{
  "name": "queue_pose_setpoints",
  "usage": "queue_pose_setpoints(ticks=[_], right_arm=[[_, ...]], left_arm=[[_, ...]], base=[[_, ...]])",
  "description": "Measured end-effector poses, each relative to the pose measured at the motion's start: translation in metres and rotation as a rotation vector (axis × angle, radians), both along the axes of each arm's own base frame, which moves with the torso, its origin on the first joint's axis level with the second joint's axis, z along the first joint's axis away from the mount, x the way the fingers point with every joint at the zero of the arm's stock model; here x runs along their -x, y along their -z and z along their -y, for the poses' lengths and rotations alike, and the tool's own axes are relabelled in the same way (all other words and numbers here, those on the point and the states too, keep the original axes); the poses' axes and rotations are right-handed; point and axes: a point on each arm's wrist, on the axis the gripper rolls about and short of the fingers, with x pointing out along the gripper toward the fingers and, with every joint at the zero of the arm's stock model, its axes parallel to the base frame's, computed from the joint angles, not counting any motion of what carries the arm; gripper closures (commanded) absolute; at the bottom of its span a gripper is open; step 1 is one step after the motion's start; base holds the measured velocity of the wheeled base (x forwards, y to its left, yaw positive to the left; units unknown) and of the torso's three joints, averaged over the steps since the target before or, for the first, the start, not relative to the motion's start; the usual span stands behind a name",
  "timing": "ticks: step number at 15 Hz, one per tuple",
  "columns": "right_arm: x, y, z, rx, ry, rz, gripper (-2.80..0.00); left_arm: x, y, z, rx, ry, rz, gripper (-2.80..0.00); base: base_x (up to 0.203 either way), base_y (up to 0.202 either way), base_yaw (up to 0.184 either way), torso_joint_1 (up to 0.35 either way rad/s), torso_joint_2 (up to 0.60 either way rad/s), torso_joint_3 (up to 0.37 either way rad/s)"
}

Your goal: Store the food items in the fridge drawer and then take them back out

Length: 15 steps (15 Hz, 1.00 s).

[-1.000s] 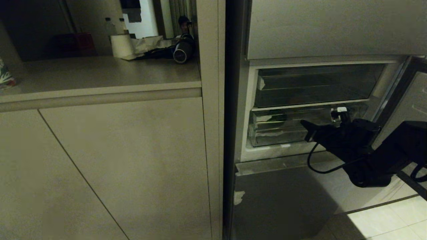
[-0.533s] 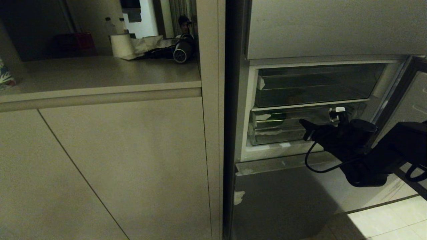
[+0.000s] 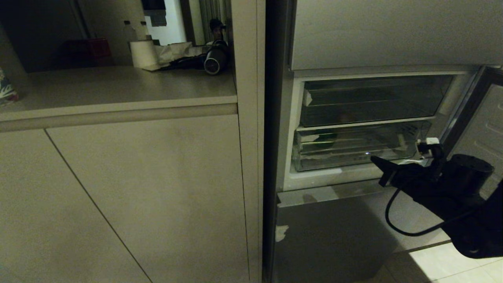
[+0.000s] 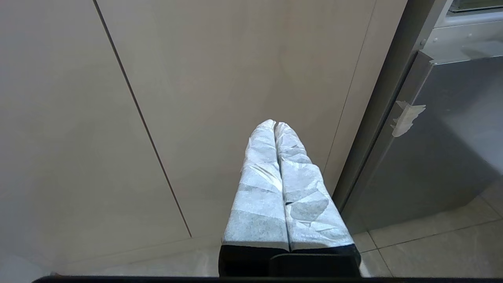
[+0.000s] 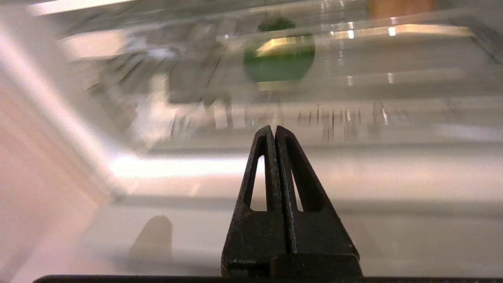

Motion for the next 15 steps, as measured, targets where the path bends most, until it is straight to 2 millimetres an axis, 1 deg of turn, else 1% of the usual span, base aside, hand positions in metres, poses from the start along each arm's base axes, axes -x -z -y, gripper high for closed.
queue_pose_setpoints(ticks=[5, 7, 8, 11, 15], right_arm=[[0.095, -0.031, 0.001, 0.004, 0.053, 0.018, 0.0], [0.131, -0.035, 0.0, 0.004, 0.088, 0.028, 0.0], [0.145, -0.036, 0.0, 0.003, 0.11, 0.038, 0.0], [0.172, -0.051, 0.003, 0.003, 0.233, 0.137, 0.0], [0.2, -0.064, 0.005, 0.094, 0.349, 0.216, 0.0]], left_arm=[[0.0, 0.0, 0.0, 0.001, 0.0, 0.0, 0.0], [0.0, 0.0, 0.0, 0.001, 0.0, 0.0, 0.0], [0.0, 0.0, 0.0, 0.001, 0.0, -0.001, 0.0], [0.0, 0.0, 0.0, 0.001, 0.0, 0.0, 0.0], [0.0, 0.0, 0.0, 0.001, 0.0, 0.0, 0.0]], base=[[0.0, 0.0, 0.0, 0.0, 0.0, 0.0], [0.0, 0.0, 0.0, 0.0, 0.0, 0.0], [0.0, 0.0, 0.0, 0.0, 0.0, 0.0], [0.0, 0.0, 0.0, 0.0, 0.0, 0.0], [0.0, 0.0, 0.0, 0.0, 0.0, 0.0]])
